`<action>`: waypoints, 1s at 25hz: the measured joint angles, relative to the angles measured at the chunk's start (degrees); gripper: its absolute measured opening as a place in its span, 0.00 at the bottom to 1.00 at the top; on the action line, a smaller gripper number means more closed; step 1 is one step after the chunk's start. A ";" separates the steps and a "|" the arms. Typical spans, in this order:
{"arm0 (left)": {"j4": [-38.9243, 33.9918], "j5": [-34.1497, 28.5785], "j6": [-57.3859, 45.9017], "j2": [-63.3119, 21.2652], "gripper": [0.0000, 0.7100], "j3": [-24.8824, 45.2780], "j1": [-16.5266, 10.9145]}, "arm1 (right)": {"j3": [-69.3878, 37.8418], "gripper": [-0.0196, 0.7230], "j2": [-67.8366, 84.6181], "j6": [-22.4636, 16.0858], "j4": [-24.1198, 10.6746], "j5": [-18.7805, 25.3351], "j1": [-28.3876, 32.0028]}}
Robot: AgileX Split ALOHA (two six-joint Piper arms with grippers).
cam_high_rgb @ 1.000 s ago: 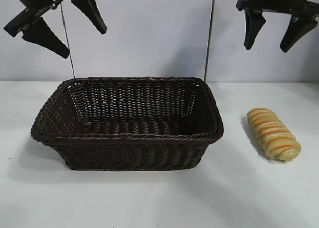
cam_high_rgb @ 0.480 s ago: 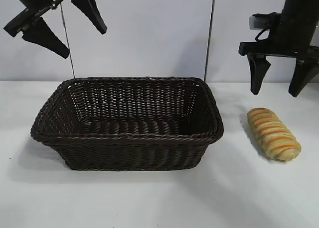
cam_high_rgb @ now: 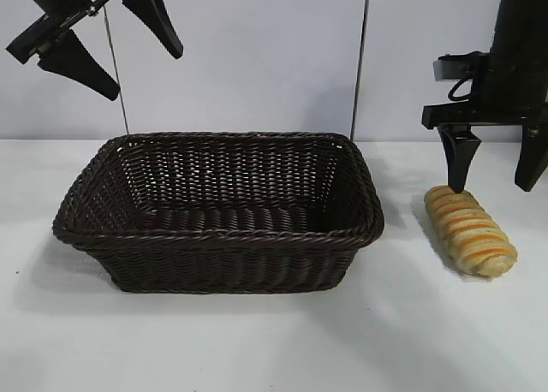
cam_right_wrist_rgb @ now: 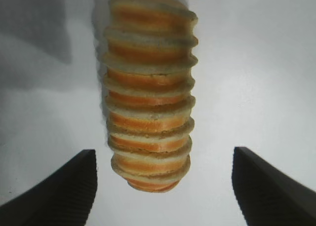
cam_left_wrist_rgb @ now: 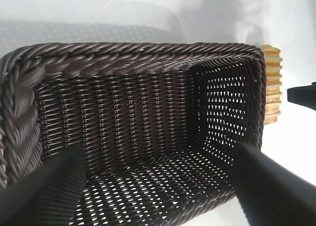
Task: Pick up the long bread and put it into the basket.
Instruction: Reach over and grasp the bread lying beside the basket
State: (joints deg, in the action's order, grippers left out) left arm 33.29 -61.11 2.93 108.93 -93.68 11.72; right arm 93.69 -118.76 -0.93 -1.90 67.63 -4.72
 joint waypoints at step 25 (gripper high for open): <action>0.00 0.87 0.00 0.00 0.83 0.00 0.00 | -0.05 0.77 -8.05 0.50 2.27 -4.55 0.00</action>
State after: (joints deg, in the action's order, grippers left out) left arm 33.29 -60.24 2.93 108.93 -93.68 11.72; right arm 93.64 -126.81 -0.43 0.37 63.08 -4.72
